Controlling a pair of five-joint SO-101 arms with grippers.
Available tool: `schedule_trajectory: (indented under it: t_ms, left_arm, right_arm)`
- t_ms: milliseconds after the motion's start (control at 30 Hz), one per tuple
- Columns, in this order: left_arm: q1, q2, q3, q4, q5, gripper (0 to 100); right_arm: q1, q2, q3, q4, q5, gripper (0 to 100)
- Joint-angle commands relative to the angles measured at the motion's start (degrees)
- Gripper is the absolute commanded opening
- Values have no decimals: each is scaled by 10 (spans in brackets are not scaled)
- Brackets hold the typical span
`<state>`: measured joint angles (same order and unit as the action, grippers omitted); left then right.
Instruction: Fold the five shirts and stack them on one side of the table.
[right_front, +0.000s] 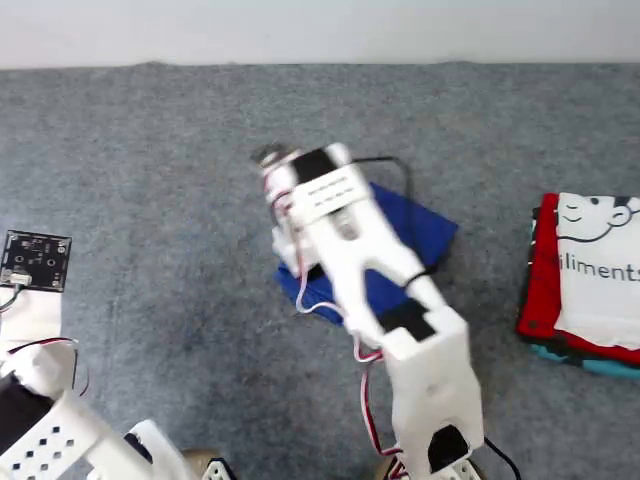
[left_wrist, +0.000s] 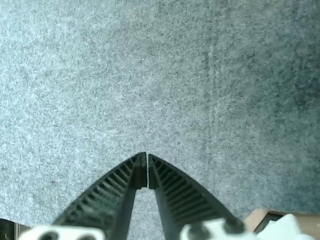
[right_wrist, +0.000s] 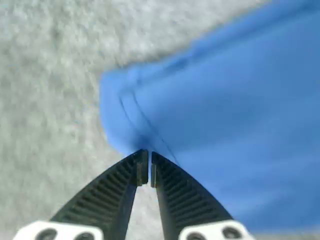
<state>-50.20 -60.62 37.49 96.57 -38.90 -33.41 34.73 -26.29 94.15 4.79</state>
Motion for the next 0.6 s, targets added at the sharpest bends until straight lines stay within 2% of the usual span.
schedule_trajectory:
  t_ms: [0, 167, 300, 567]
  left_arm:
    - [1, -7, -2, -11, -4, 15]
    - [1, -7, -2, -11, -4, 15]
    - [2, -7, -1, -11, -4, 15]
    - [3, -7, -1, -11, -4, 15]
  right_arm:
    - [-29, 45, -29, -44, -24, 9]
    - [-50, 65, -39, -50, -28, 9]
    - [-45, 25, -85, -2, -28, 9]
    - [26, -57, -127, 86, -28, 10]
